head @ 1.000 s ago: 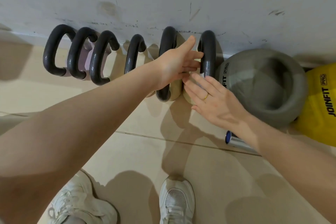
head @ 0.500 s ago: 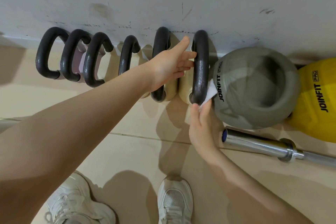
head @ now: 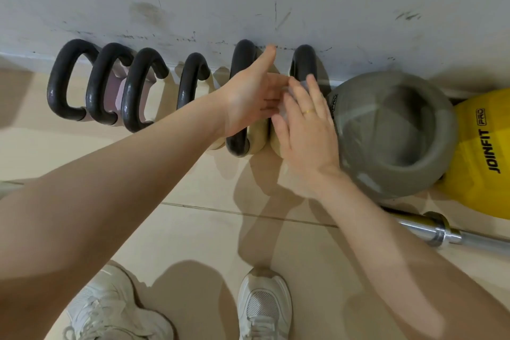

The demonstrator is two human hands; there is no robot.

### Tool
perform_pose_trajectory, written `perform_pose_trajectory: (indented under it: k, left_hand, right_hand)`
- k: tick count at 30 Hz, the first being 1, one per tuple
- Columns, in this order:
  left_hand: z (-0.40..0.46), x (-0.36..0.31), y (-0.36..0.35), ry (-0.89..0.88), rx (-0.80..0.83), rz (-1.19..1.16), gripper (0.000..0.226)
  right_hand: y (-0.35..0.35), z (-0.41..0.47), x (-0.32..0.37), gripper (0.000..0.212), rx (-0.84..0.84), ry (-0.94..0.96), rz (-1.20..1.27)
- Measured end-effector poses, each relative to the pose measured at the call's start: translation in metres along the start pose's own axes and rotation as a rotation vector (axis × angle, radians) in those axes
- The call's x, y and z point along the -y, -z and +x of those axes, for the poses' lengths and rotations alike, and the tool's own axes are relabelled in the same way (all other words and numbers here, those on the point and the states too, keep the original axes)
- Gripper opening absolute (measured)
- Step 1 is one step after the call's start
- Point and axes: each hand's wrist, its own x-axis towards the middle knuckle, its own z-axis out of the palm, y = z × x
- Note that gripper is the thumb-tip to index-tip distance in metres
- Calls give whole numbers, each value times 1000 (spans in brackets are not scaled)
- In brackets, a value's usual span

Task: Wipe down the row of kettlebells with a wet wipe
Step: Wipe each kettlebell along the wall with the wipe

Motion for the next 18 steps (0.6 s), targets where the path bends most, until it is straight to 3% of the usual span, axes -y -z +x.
perform_pose_trajectory:
  k: [2, 4, 7, 10, 13, 15, 18]
  left_hand:
    - [0, -1, -3, -4, -68, -109, 74]
    - [-1, -3, -2, -1, -108, -192, 74]
    - [-5, -4, 3, 14, -96, -184, 76]
    - [-6, 0, 6, 43, -101, -122, 65]
    - [-5, 5, 6, 71, -136, 45, 30]
    - [-4, 9, 4, 110, -104, 160, 24]
    - [-1, 11, -3, 143, -35, 237, 16]
  right_hand:
    - [11, 19, -3, 60, 77, 137, -181]
    - [24, 37, -9, 62, 256, 273, -337]
    - [41, 72, -27, 50, 513, 365, -328]
    - [41, 93, -35, 45, 451, 320, -209]
    - [34, 85, -36, 59, 432, 372, -233]
    - [39, 81, -40, 68, 441, 448, -178]
    - [38, 91, -46, 64, 401, 393, -56]
